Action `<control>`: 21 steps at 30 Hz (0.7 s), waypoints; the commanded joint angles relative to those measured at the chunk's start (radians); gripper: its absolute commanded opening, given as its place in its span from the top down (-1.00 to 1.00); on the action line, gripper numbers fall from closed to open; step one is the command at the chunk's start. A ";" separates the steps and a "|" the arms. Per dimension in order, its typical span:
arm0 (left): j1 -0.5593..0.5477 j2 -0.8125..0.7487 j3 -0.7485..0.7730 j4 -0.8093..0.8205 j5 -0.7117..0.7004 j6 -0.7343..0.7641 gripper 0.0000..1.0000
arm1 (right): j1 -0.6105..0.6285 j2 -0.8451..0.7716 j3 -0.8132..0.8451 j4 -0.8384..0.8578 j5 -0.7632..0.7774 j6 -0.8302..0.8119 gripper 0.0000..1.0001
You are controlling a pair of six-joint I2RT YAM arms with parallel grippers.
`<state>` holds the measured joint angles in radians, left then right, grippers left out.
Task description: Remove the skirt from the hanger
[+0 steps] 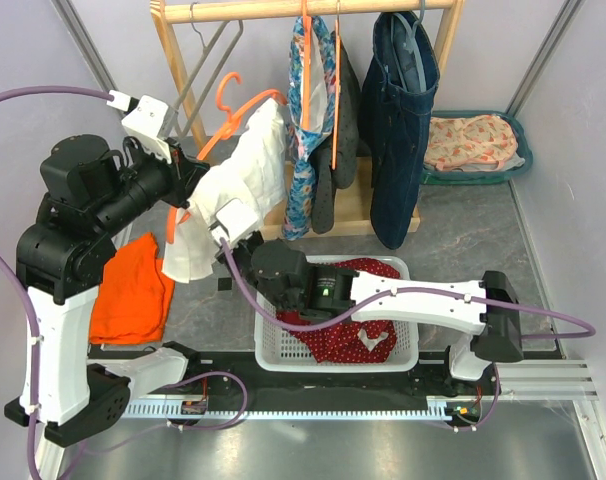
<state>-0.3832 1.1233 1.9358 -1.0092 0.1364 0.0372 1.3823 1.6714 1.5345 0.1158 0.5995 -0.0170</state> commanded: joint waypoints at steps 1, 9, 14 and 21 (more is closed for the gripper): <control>-0.002 -0.033 0.006 0.081 -0.006 0.010 0.97 | -0.020 -0.070 0.033 0.024 0.051 -0.020 1.00; -0.003 -0.045 -0.047 0.100 -0.041 0.020 0.96 | 0.043 -0.292 0.154 -0.057 0.146 -0.173 1.00; -0.002 -0.049 -0.089 0.121 -0.078 0.032 0.97 | 0.168 -0.448 0.223 -0.036 0.122 -0.241 1.00; -0.002 -0.045 -0.127 0.158 -0.113 0.044 0.96 | 0.247 -0.628 0.200 -0.096 -0.050 -0.104 1.00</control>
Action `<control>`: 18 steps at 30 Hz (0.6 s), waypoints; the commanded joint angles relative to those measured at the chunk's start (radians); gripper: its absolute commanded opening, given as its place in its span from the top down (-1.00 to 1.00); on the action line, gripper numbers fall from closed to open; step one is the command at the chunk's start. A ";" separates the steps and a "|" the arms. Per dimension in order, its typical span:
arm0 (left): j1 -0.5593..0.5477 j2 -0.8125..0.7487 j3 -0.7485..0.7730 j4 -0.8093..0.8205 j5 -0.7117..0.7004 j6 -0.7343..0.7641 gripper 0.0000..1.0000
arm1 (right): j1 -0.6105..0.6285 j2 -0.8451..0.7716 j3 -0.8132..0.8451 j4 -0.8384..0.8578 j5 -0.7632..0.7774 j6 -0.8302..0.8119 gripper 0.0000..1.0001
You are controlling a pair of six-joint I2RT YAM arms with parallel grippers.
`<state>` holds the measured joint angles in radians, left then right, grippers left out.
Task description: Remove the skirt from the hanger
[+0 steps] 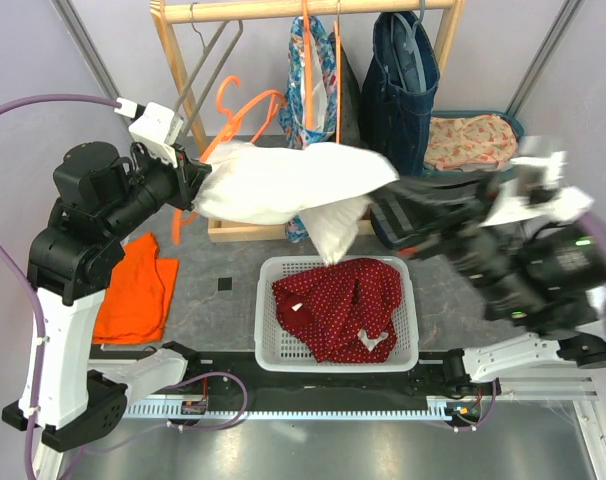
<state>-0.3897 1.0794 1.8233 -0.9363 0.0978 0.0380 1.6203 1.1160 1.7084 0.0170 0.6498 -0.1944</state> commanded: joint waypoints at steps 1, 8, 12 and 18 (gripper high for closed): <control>0.005 0.001 -0.019 0.088 -0.078 0.045 0.96 | 0.009 -0.090 0.020 -0.014 -0.117 0.082 1.00; 0.005 0.019 -0.044 0.129 -0.136 0.065 0.97 | 0.009 -0.154 -0.061 -0.069 -0.039 0.107 1.00; 0.005 0.059 -0.010 0.160 -0.150 0.077 0.96 | 0.009 -0.160 -0.125 -0.101 0.045 0.113 1.00; 0.005 0.131 0.068 0.203 -0.168 0.080 0.97 | 0.007 -0.144 -0.220 -0.146 0.169 0.144 1.00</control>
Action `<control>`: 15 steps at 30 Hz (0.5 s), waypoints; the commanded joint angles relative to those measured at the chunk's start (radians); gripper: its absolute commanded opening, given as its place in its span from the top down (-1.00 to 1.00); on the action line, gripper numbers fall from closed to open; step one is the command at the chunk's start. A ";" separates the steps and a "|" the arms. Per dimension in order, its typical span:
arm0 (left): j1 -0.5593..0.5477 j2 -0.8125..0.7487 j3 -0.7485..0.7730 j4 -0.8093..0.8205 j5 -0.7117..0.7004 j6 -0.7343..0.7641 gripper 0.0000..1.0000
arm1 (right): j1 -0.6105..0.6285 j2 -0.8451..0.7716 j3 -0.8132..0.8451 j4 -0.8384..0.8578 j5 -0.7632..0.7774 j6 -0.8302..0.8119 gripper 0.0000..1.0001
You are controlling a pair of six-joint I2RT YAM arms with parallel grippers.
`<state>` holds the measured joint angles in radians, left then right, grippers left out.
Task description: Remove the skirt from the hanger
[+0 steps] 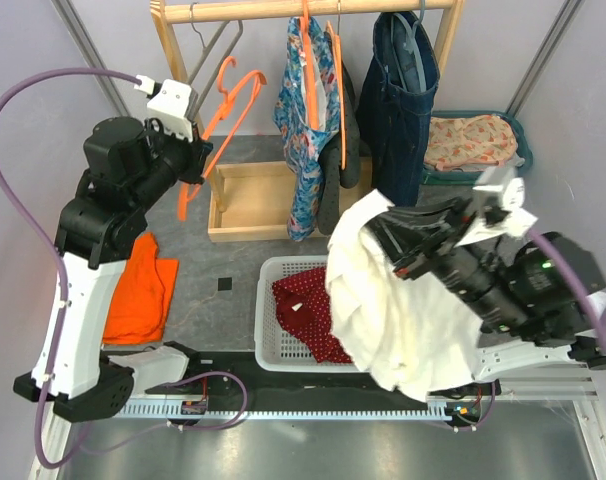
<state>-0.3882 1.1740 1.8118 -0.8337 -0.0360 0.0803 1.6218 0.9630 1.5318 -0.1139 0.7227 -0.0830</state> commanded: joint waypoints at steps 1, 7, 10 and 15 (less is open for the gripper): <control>0.002 0.048 0.092 0.108 -0.039 0.038 0.96 | 0.007 0.011 -0.056 -0.021 0.112 0.043 1.00; 0.002 0.121 0.207 0.117 -0.051 0.013 0.96 | 0.007 -0.009 -0.169 -0.061 0.222 0.140 1.00; 0.002 0.159 0.247 0.145 -0.074 0.021 0.96 | 0.006 -0.046 -0.261 -0.067 0.276 0.199 1.00; 0.003 0.243 0.325 0.168 -0.108 0.030 0.97 | 0.006 -0.092 -0.426 -0.082 0.340 0.322 1.00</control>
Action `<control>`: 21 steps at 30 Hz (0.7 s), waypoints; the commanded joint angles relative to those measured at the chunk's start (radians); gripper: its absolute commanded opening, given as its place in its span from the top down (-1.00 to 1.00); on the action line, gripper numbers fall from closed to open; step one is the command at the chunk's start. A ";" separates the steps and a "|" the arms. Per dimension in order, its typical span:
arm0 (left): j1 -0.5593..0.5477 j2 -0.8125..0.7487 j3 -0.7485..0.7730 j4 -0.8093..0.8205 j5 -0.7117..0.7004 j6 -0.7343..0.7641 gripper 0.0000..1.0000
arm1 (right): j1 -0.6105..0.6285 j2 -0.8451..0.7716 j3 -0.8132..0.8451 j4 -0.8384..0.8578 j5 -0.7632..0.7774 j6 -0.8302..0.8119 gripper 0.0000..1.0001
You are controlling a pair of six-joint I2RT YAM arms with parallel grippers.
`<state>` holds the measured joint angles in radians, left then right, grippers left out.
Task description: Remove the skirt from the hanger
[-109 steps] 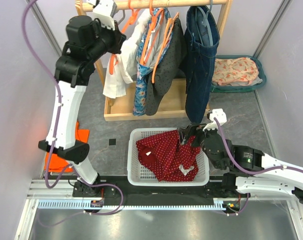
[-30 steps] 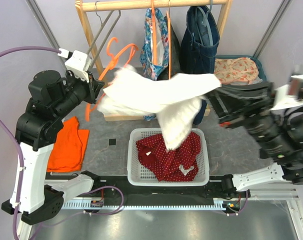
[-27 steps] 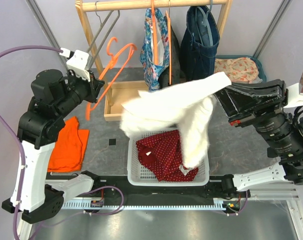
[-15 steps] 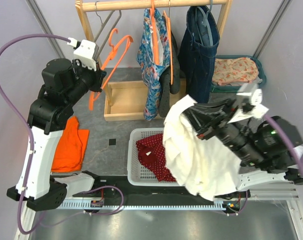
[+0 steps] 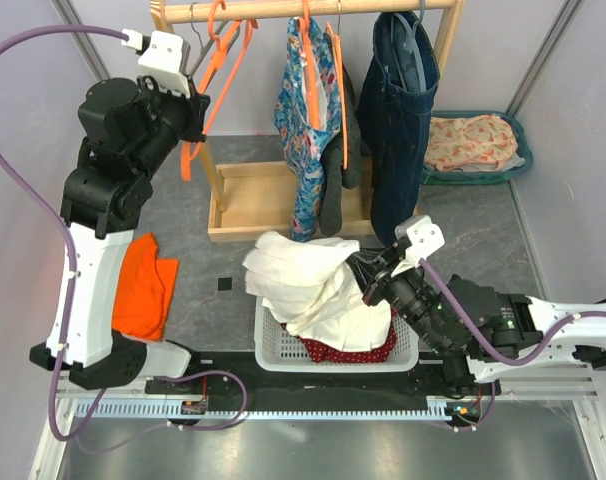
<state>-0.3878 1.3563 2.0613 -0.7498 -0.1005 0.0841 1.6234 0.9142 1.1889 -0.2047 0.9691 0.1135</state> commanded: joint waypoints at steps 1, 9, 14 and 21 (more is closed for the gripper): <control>0.004 0.076 0.086 0.086 -0.050 0.025 0.97 | 0.006 -0.043 -0.103 0.002 0.100 0.141 1.00; 0.007 0.193 0.200 0.096 -0.088 0.005 0.97 | -0.083 0.023 -0.262 -0.117 0.077 0.317 1.00; 0.013 0.224 0.218 0.125 -0.125 0.016 0.97 | -0.184 0.049 -0.397 -0.139 -0.062 0.489 1.00; 0.026 0.253 0.215 0.136 -0.156 0.017 0.97 | -0.206 0.077 -0.498 -0.140 -0.124 0.610 1.00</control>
<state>-0.3740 1.5932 2.2387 -0.6956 -0.2111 0.0841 1.4208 0.9882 0.7177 -0.3431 0.9012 0.6079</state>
